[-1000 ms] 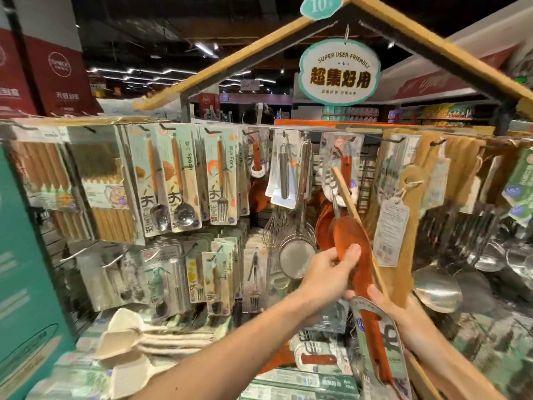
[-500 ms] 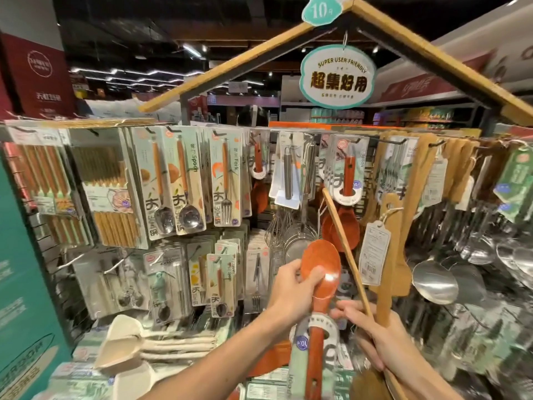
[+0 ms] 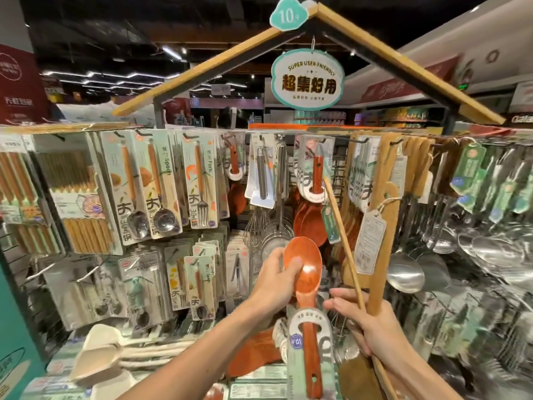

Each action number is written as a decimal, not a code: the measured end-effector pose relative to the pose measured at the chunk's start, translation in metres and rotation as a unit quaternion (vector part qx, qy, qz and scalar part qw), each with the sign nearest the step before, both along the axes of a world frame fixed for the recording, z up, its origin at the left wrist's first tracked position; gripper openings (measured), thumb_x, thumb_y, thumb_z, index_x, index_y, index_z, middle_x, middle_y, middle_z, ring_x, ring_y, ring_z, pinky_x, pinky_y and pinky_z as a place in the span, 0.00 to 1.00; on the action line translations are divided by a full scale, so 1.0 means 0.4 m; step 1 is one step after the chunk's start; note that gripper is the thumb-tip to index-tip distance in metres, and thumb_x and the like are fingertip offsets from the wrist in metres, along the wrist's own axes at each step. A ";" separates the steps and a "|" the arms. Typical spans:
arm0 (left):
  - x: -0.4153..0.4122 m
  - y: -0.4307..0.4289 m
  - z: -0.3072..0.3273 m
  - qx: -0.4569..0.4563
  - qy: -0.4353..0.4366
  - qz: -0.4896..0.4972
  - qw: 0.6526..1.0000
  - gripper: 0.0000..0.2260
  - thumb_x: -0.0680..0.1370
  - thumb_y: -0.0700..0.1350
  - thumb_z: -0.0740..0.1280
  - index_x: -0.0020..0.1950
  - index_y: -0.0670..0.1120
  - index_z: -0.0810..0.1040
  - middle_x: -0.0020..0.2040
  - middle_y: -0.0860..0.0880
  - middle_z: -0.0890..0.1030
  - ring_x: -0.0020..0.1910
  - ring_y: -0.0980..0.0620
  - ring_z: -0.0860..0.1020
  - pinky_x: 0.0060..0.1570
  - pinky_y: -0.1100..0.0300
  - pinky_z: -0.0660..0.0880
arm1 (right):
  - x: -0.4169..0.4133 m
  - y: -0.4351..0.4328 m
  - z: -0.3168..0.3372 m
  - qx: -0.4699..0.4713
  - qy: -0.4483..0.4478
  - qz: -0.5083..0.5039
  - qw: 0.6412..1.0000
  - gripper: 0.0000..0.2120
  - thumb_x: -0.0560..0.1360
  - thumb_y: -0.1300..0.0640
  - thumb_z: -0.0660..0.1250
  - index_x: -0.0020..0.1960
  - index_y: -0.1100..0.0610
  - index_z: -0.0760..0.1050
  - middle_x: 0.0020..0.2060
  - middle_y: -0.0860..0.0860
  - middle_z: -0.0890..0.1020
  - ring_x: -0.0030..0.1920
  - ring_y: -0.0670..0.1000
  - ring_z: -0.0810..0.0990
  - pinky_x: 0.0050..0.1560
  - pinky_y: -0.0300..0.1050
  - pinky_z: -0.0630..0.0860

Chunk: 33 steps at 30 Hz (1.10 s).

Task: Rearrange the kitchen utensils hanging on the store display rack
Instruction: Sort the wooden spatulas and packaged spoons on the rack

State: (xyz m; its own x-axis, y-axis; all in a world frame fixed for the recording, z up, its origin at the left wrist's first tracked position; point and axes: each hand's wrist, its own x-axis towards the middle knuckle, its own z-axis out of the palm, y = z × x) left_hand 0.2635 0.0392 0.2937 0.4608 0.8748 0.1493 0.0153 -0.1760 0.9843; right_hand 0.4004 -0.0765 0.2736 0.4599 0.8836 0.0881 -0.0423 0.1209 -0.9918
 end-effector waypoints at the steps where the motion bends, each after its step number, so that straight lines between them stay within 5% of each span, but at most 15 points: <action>1: 0.001 0.003 0.006 -0.003 -0.005 0.005 1.000 0.05 0.83 0.49 0.62 0.58 0.55 0.73 0.54 0.49 0.83 0.49 0.49 0.84 0.46 0.52 0.82 | 0.005 -0.005 -0.004 0.004 0.007 0.003 1.000 0.06 0.74 0.69 0.69 0.51 0.68 0.80 0.34 0.61 0.85 0.17 0.42 0.73 0.19 0.29 0.66; 3: 0.002 0.015 0.016 -0.020 -0.016 0.010 1.000 0.07 0.84 0.47 0.60 0.61 0.52 0.70 0.57 0.46 0.81 0.46 0.49 0.84 0.35 0.59 0.78 | 0.014 -0.016 -0.008 0.005 0.014 0.011 1.000 0.06 0.73 0.71 0.69 0.50 0.70 0.80 0.27 0.57 0.82 0.18 0.41 0.74 0.20 0.28 0.67; 7: 0.004 0.024 0.046 -0.080 -0.082 0.023 0.993 0.06 0.84 0.42 0.61 0.60 0.46 0.68 0.57 0.38 0.79 0.37 0.45 0.85 0.28 0.58 0.79 | 0.037 -0.031 -0.026 -0.005 0.019 0.036 0.999 0.09 0.69 0.69 0.74 0.49 0.68 0.82 0.41 0.63 0.86 0.36 0.53 0.86 0.35 0.38 0.80; 10: 0.002 0.030 0.048 -0.085 -0.104 0.039 0.990 0.06 0.84 0.41 0.61 0.60 0.46 0.67 0.57 0.40 0.79 0.45 0.43 0.85 0.31 0.55 0.81 | 0.056 -0.044 -0.043 -0.029 -0.020 0.044 0.998 0.26 0.54 0.51 0.86 0.43 0.67 0.83 0.46 0.60 0.86 0.45 0.57 0.86 0.44 0.43 0.82; 12: -0.002 0.030 0.049 -0.089 -0.124 0.055 0.987 0.07 0.84 0.42 0.60 0.62 0.44 0.67 0.55 0.42 0.80 0.42 0.48 0.86 0.31 0.57 0.81 | 0.066 -0.057 -0.047 -0.050 -0.040 0.038 0.997 0.28 0.51 0.48 0.86 0.44 0.64 0.84 0.40 0.56 0.87 0.43 0.52 0.86 0.44 0.41 0.80; 16: -0.019 0.045 0.043 -0.134 -0.139 0.074 0.978 0.09 0.84 0.42 0.60 0.63 0.43 0.66 0.54 0.42 0.80 0.35 0.49 0.86 0.43 0.49 0.83 | 0.063 -0.084 -0.029 -0.104 -0.128 0.044 0.985 0.13 0.68 0.60 0.78 0.50 0.54 0.81 0.28 0.48 0.82 0.29 0.44 0.79 0.38 0.37 0.74; 20: -0.039 0.067 0.012 -0.176 -0.088 0.084 0.977 0.12 0.82 0.38 0.63 0.65 0.44 0.66 0.50 0.42 0.82 0.40 0.46 0.85 0.57 0.42 0.79 | 0.072 -0.090 -0.018 -0.097 -0.105 0.038 0.989 0.10 0.73 0.65 0.73 0.53 0.63 0.79 0.18 0.46 0.74 0.17 0.42 0.68 0.21 0.30 0.63; 22: -0.052 0.084 -0.010 -0.136 -0.038 0.120 0.983 0.21 0.81 0.38 0.66 0.70 0.47 0.62 0.56 0.42 0.80 0.50 0.44 0.83 0.55 0.46 0.79 | 0.072 -0.088 0.000 -0.090 -0.113 0.038 0.989 0.09 0.74 0.67 0.71 0.53 0.67 0.78 0.17 0.46 0.74 0.16 0.41 0.69 0.21 0.29 0.64; 25: -0.079 0.082 -0.036 0.118 0.125 0.199 0.965 0.28 0.78 0.44 0.69 0.74 0.51 0.60 0.70 0.47 0.69 0.66 0.50 0.70 0.65 0.51 0.68 | 0.085 -0.082 0.015 -0.080 -0.132 0.052 0.987 0.07 0.74 0.68 0.70 0.49 0.71 0.78 0.17 0.45 0.73 0.17 0.41 0.70 0.21 0.29 0.65; 27: -0.080 0.046 -0.039 0.261 0.160 0.126 0.943 0.24 0.77 0.50 0.70 0.71 0.54 0.66 0.70 0.54 0.68 0.68 0.57 0.66 0.67 0.55 0.63 | 0.085 -0.072 0.027 -0.079 -0.158 0.070 0.982 0.07 0.74 0.67 0.71 0.46 0.72 0.78 0.17 0.44 0.72 0.17 0.42 0.68 0.22 0.30 0.66; 30: -0.056 -0.025 -0.031 0.291 0.227 -0.082 0.926 0.25 0.77 0.57 0.69 0.72 0.55 0.67 0.67 0.62 0.68 0.64 0.64 0.69 0.65 0.60 0.65 | 0.083 -0.050 0.042 -0.074 -0.187 0.101 0.974 0.04 0.74 0.68 0.71 0.43 0.70 0.77 0.20 0.46 0.75 0.19 0.41 0.72 0.24 0.30 0.68; 33: -0.040 -0.023 -0.038 0.302 0.252 -0.150 0.907 0.22 0.76 0.60 0.69 0.68 0.56 0.72 0.64 0.58 0.77 0.59 0.63 0.76 0.64 0.56 0.74 | 0.078 -0.027 0.049 -0.046 -0.199 0.098 0.974 0.05 0.72 0.65 0.73 0.40 0.64 0.78 0.28 0.48 0.81 0.28 0.42 0.78 0.33 0.32 0.73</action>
State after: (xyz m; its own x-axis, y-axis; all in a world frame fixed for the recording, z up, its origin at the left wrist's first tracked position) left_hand 0.2477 0.0298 0.2786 0.8081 0.5267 0.2638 0.2984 -0.7521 0.5876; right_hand 0.4317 -0.0871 0.2933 0.2279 0.9634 0.1408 0.3347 0.0583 -0.9405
